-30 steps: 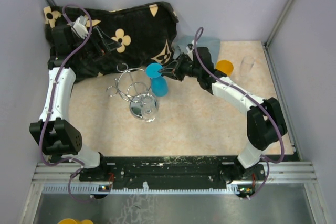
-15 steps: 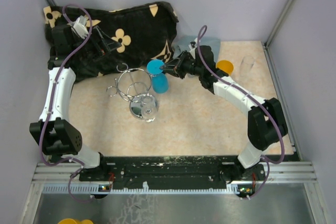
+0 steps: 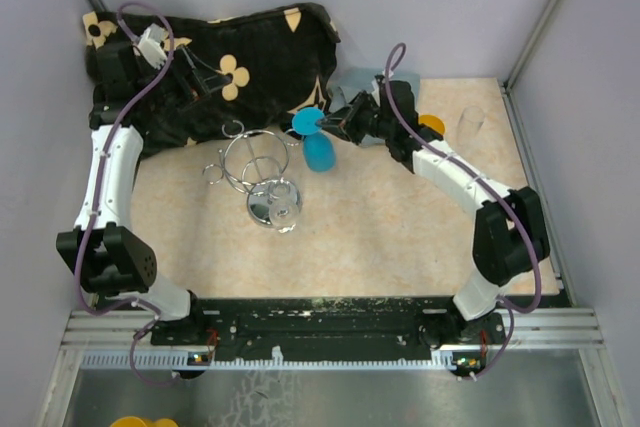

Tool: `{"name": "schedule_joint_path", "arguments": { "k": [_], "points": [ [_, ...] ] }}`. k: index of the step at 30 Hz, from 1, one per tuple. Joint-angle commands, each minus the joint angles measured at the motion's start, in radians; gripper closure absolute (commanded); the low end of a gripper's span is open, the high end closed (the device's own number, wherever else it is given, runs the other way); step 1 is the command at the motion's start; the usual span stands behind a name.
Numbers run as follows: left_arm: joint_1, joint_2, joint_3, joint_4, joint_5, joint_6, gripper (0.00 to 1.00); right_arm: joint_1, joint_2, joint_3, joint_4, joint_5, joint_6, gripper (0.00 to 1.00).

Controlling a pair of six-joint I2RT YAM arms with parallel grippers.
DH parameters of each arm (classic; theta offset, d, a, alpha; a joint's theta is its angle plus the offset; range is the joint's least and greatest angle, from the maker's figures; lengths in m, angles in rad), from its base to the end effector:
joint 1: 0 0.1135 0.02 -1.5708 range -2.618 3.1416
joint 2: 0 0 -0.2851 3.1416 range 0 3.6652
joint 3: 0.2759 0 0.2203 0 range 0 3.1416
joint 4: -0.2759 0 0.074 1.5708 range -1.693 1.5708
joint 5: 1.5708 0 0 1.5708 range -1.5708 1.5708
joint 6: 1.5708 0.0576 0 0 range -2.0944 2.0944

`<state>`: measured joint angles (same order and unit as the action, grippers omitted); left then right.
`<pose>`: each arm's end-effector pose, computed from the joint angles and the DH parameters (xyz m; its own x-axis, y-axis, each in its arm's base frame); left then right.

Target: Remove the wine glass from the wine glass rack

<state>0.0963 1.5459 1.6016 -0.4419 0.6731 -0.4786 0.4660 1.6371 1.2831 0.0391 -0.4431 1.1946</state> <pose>0.3334 -0.0039 0.4254 -0.5629 -0.4161 -0.7141 0.2708 0.7234 -0.6351 0.3269 0.1921 0.3417 -0.8179 0.5292 -0.2258 -0.0256 0.3587 0.9331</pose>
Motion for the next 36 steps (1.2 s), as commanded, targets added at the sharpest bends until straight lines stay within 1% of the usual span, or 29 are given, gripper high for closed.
{"name": "schedule_joint_path", "arguments": {
  "k": [1, 5, 6, 9, 11, 13, 16, 19, 25, 30, 36],
  "points": [
    [0.006, 0.019, 0.116, 0.07, 0.078, -0.051, 0.0, -0.04, -0.06, 0.096, -0.006, 0.014, -0.052, 1.0],
    [-0.002, 0.042, 0.21, 0.14, 0.185, -0.127, 0.0, -0.075, -0.068, 0.136, -0.024, 0.005, -0.079, 1.0],
    [-0.017, 0.048, 0.237, 0.138, 0.189, -0.131, 0.0, -0.083, -0.071, 0.143, -0.025, 0.001, -0.084, 1.0],
    [-0.098, 0.062, 0.344, 0.069, 0.135, -0.058, 0.0, -0.108, -0.09, 0.165, -0.02, -0.01, -0.104, 1.0],
    [-0.169, 0.059, 0.366, 0.03, 0.09, -0.014, 0.0, -0.125, -0.114, 0.172, -0.021, -0.019, -0.123, 1.0],
    [-0.227, 0.057, 0.353, 0.023, 0.066, -0.005, 0.0, -0.144, -0.149, 0.171, -0.027, -0.029, -0.146, 1.0],
    [-0.278, 0.064, 0.323, 0.035, 0.071, -0.039, 0.0, -0.179, -0.218, 0.149, -0.042, -0.048, -0.18, 1.0],
    [-0.306, 0.076, 0.306, 0.052, 0.085, -0.082, 0.0, -0.2, -0.295, 0.103, -0.042, -0.073, -0.196, 1.0],
    [-0.347, 0.117, 0.293, 0.096, 0.13, -0.176, 0.0, -0.202, -0.418, 0.004, -0.006, -0.105, -0.199, 1.0],
    [-0.427, 0.141, 0.284, 0.15, 0.204, -0.241, 0.0, -0.203, -0.459, -0.053, 0.04, -0.122, -0.197, 1.0],
    [-0.499, 0.165, 0.279, 0.192, 0.244, -0.259, 0.0, -0.202, -0.471, -0.059, 0.037, -0.129, -0.214, 1.0]
  ]
}}
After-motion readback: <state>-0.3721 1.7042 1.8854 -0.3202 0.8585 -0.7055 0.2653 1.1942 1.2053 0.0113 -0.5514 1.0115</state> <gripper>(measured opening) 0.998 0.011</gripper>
